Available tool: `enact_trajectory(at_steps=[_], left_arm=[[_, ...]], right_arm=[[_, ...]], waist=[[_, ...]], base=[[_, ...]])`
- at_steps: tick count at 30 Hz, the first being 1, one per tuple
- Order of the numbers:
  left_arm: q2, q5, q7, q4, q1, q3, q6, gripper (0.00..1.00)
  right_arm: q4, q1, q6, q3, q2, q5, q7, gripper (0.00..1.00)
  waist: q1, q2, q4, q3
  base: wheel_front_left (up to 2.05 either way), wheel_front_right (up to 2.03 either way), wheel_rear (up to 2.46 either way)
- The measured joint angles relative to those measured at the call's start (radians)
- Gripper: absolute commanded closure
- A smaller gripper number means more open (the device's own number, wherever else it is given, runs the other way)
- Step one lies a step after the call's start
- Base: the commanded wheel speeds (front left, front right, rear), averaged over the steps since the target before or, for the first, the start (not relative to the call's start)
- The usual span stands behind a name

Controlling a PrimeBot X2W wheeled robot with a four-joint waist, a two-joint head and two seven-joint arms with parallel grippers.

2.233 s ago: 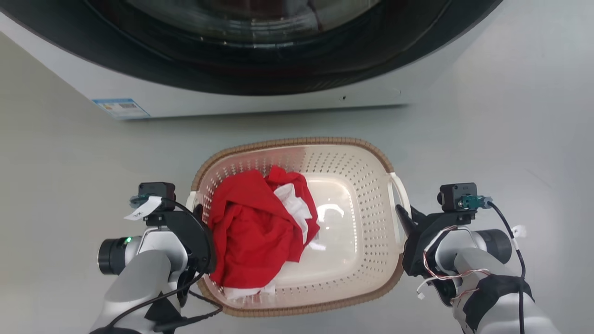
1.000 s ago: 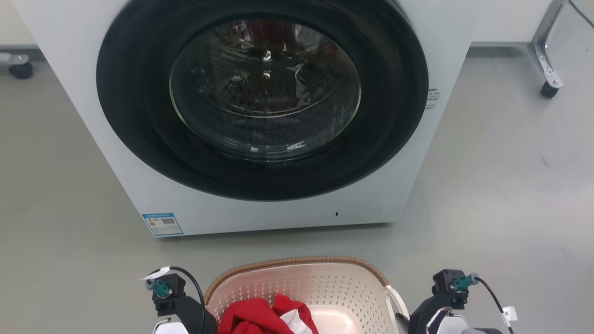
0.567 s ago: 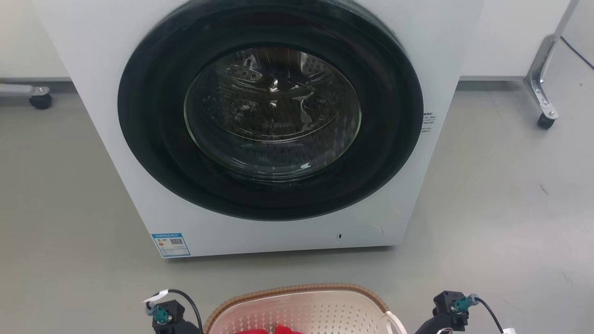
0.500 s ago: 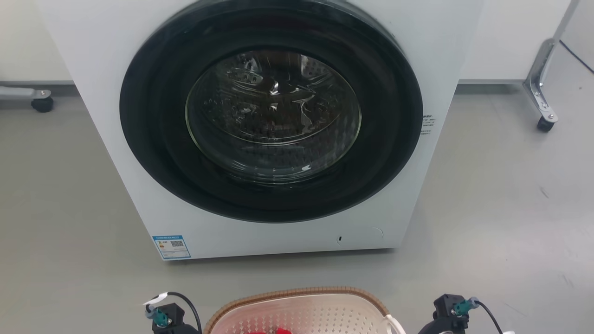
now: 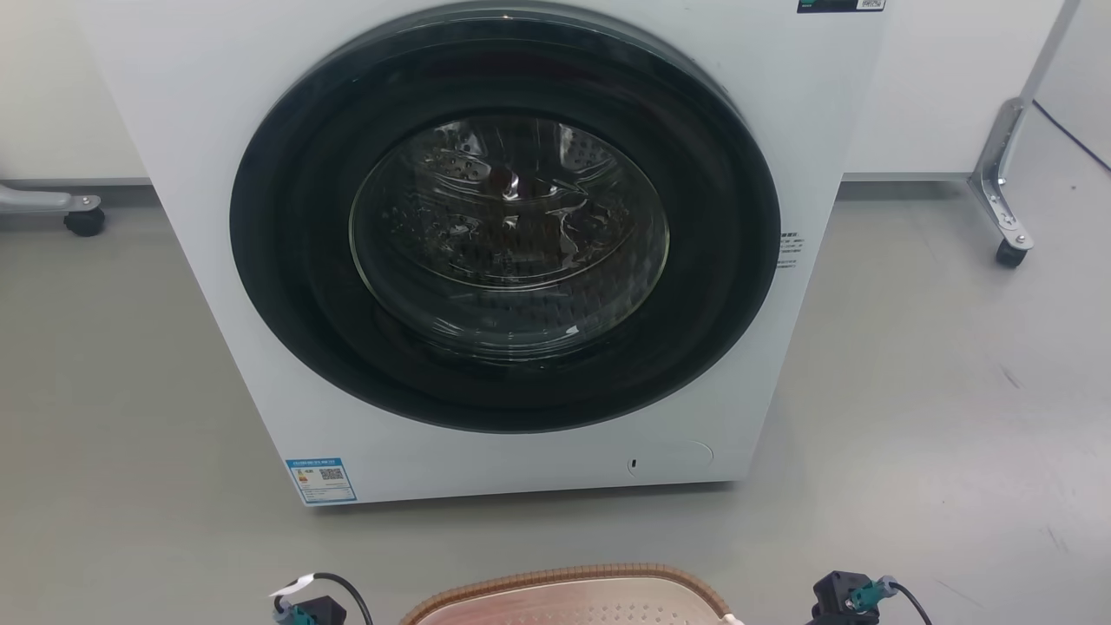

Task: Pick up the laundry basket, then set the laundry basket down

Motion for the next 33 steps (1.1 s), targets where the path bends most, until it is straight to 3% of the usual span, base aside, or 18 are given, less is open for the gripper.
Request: enact_trajectory(at_steps=[33], left_arm=[[0.006, -0.062, 0.0, -0.031, 0.004, -0.067, 0.04, 1.0]], right_arm=[[-0.007, 0.002, 0.0, 0.024, -0.003, 0.027, 0.007, 1.0]], waist=[[0.0001, 0.0, -0.007, 0.005]], base=[[0.0, 0.0, 0.0]])
